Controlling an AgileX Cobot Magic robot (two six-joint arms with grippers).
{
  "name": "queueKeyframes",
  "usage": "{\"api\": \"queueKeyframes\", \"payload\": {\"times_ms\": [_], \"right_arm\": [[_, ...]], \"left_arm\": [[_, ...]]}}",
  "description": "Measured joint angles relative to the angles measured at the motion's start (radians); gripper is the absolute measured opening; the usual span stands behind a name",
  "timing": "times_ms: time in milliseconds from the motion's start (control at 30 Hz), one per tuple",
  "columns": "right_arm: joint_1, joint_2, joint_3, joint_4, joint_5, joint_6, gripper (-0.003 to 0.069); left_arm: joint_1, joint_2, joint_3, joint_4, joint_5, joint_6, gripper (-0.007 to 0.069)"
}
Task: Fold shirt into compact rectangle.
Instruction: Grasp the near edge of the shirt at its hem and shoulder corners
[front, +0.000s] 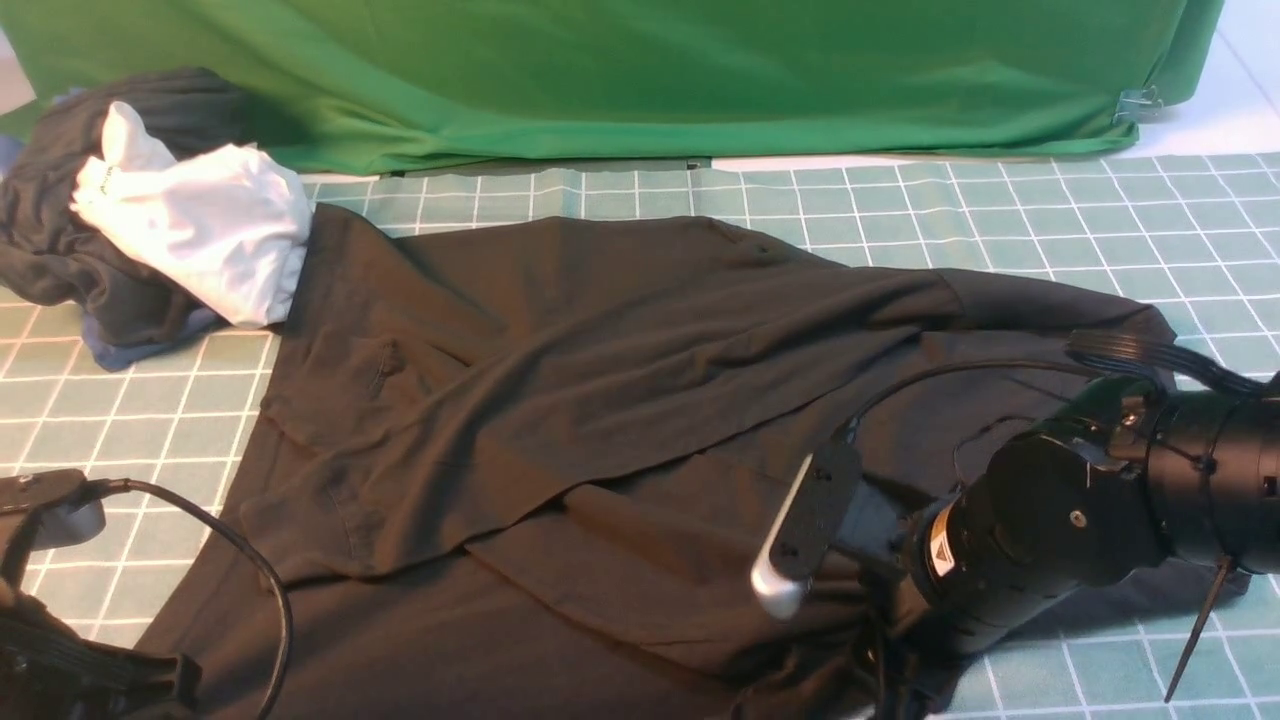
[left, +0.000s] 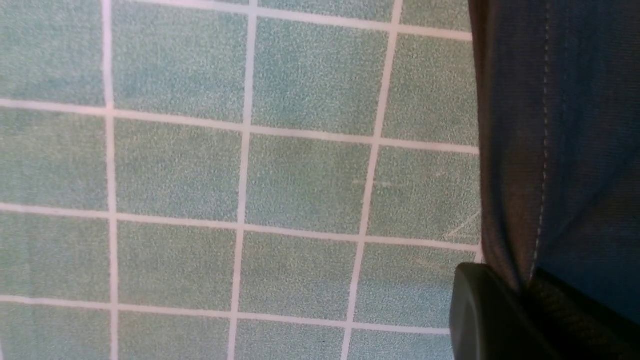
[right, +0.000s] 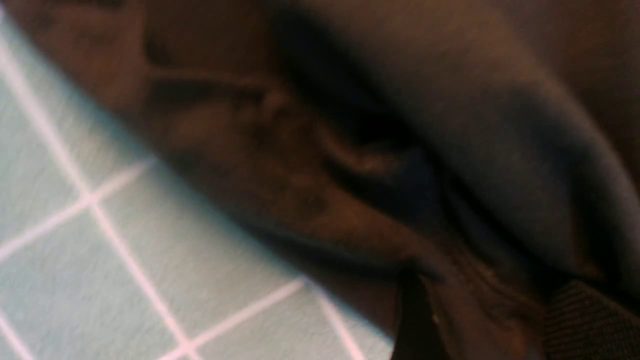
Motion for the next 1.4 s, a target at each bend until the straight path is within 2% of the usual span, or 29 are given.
{"api": "queueKeyframes", "payload": {"times_ms": [600, 900, 1000, 1233, 1400], "right_arm": [[-0.009, -0.082, -0.012, -0.041, 0.033, 0.139, 0.0341], [-0.010, -0.022, -0.012, 0.026, 0.063, 0.184, 0.0341], [-0.010, -0.013, -0.012, 0.027, 0.081, 0.238, 0.0341], [-0.010, -0.107, -0.014, 0.062, 0.134, 0.283, 0.0341], [-0.011, -0.116, -0.014, 0.069, 0.096, 0.288, 0.0301]], "left_arm": [[0.000, 0.000, 0.000, -0.004, -0.008, 0.000, 0.0006], [0.000, 0.000, 0.000, -0.005, -0.009, 0.000, 0.0006], [0.000, 0.000, 0.000, -0.006, -0.011, 0.001, 0.0006], [0.000, 0.000, 0.000, -0.009, -0.012, 0.001, 0.0006], [0.000, 0.000, 0.000, -0.011, -0.018, 0.001, 0.0006]]}}
